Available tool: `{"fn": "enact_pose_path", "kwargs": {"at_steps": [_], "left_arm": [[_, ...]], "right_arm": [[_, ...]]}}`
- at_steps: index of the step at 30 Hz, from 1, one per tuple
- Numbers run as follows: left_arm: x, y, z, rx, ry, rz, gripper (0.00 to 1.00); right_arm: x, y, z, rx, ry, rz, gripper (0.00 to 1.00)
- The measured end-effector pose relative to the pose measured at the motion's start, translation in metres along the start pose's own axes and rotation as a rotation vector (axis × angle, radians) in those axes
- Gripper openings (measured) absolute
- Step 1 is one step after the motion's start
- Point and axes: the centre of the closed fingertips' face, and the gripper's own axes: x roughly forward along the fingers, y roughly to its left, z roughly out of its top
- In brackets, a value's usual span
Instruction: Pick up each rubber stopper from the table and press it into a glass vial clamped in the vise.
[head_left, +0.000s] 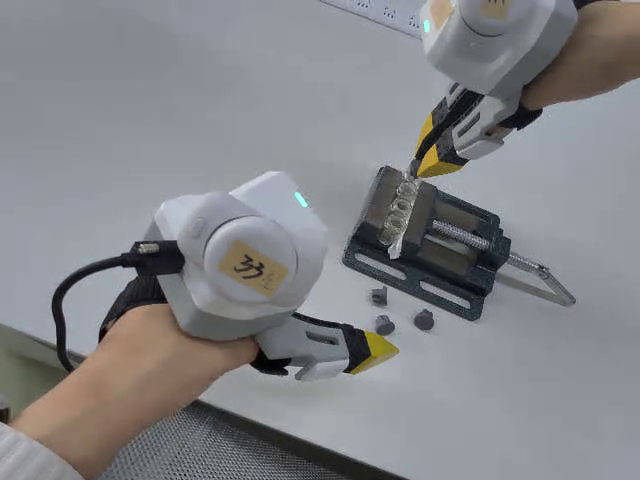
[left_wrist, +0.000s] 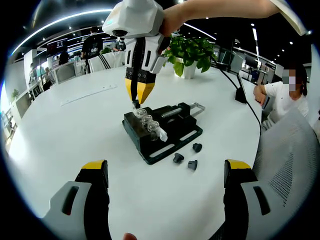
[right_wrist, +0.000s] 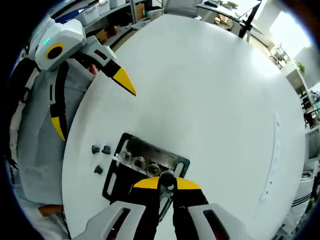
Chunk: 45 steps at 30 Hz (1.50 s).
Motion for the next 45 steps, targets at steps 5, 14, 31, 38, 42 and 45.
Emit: {"fn": "enact_pose_path", "kwargs": {"at_steps": [5,14,31,38,42,45], "left_arm": [[-0.0001,0.0001,-0.0006,-0.003,-0.001,-0.001,0.96],[0.0009,-0.0007,0.0007,-0.005,-0.005,-0.003,0.96],[0.0013,-0.001,-0.0001,-0.006,-0.001,-0.002,0.95],[0.0013,0.0003,0.0002,-0.008,-0.004,0.001,0.95],[0.0016,0.0005,-0.0003,-0.007,-0.002,0.001,0.95],[0.0015,0.0007,0.0,-0.008,-0.003,0.0,0.95]], "right_arm": [[-0.0004,0.0015,0.0014,0.033,0.027,-0.018,0.03],[0.0006,0.0021,0.0003,0.159,0.035,-0.065,0.03],[0.0002,0.0008,-0.0025,0.177,-0.102,-0.113,0.02],[0.0008,-0.0024,-0.0009,0.205,-0.13,-0.134,0.02],[0.0003,-0.0019,-0.0005,0.213,-0.141,-0.141,0.02],[-0.0001,-0.0012,0.0004,0.239,-0.153,-0.145,0.02]]}}
